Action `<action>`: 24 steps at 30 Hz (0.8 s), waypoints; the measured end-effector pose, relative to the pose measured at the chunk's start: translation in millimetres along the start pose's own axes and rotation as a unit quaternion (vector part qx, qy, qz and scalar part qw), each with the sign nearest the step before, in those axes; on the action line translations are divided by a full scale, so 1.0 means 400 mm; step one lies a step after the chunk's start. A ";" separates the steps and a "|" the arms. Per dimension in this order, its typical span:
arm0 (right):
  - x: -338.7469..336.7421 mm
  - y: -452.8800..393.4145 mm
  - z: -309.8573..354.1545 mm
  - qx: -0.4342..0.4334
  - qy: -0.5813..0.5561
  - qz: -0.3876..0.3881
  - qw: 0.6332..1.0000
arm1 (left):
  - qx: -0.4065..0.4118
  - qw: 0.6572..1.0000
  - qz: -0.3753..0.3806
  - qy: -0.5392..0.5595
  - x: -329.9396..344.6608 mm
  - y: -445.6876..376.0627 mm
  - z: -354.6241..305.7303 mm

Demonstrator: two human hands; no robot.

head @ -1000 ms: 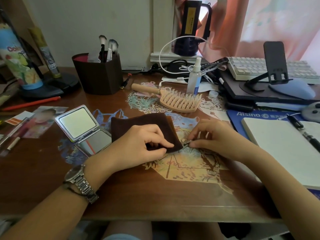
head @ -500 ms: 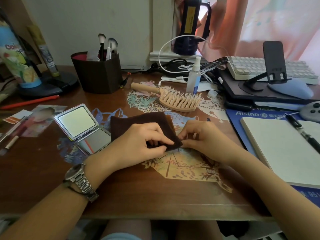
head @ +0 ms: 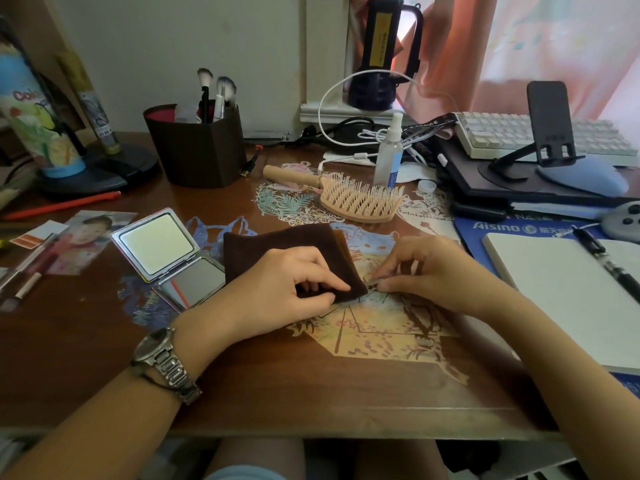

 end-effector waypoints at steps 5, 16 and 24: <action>-0.028 0.015 -0.035 0.042 0.017 -0.024 0.999 | 0.000 1.000 0.002 -0.007 0.000 -0.001 0.000; -0.032 0.028 -0.024 0.064 -0.011 -0.020 0.998 | -0.007 1.000 -0.014 0.013 -0.008 -0.001 0.000; -0.039 0.034 -0.019 0.088 -0.103 -0.022 0.991 | -0.008 1.000 -0.015 0.016 -0.009 -0.001 0.002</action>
Point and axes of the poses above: each hand's wrist, its own y-axis away from the middle knuckle, its own x-axis out of the palm, z = x × y, the point moved 3 cm from there along -y, towards the middle knuckle, and after that the axes turned 9 degrees about -z, right-handed, at the moved point
